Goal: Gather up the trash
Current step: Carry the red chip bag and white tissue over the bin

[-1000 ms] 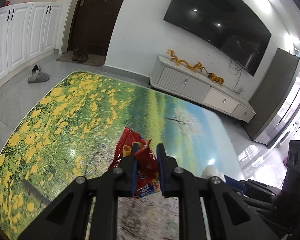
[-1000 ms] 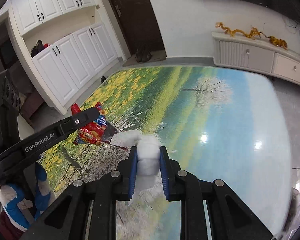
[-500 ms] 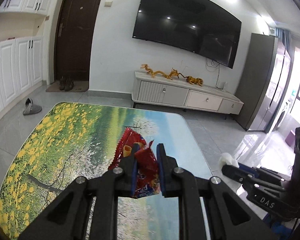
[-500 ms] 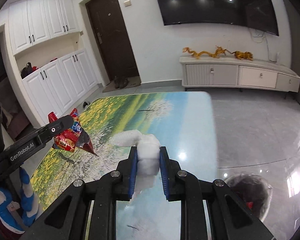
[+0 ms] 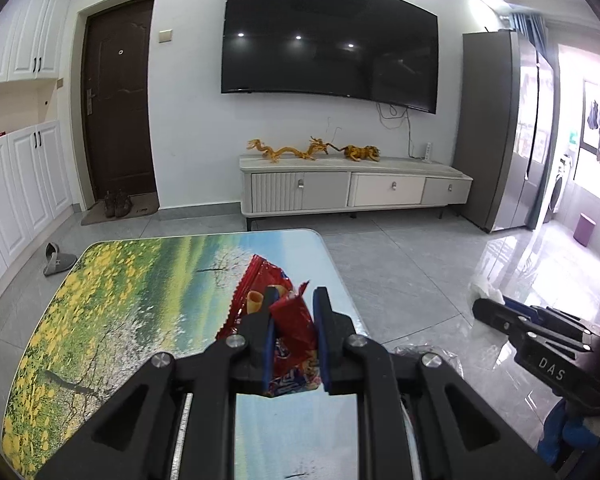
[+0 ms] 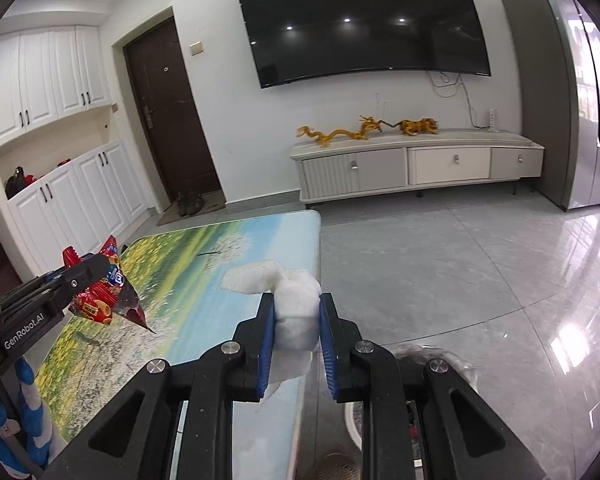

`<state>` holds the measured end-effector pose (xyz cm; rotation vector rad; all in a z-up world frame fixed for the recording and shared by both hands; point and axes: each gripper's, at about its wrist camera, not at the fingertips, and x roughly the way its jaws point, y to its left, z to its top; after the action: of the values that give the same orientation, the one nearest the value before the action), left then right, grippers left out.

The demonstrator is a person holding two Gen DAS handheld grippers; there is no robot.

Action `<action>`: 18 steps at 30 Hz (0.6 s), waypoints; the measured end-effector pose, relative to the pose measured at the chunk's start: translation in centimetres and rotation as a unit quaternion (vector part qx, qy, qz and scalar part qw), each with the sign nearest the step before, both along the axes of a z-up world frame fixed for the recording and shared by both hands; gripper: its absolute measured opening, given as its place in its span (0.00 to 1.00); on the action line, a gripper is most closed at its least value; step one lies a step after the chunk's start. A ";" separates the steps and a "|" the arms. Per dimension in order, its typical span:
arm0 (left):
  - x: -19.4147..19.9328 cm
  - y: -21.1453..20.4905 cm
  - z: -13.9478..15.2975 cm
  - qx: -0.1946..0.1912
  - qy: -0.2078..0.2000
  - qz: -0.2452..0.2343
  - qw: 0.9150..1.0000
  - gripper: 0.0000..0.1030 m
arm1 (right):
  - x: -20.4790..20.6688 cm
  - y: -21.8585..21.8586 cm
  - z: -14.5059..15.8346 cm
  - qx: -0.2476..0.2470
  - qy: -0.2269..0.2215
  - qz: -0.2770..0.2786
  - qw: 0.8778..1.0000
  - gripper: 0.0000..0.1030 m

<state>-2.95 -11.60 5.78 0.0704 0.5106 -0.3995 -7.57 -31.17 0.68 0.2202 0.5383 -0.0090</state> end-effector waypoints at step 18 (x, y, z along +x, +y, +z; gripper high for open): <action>1.8 -12.4 -4.4 0.044 0.066 -0.088 0.993 0.16 | -0.8 -10.0 -4.3 0.033 0.038 -0.081 0.995 0.20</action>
<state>-1.17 -23.96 1.40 0.1753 0.6543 -0.5561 -8.34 -41.12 -3.63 0.3293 0.5958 -0.1572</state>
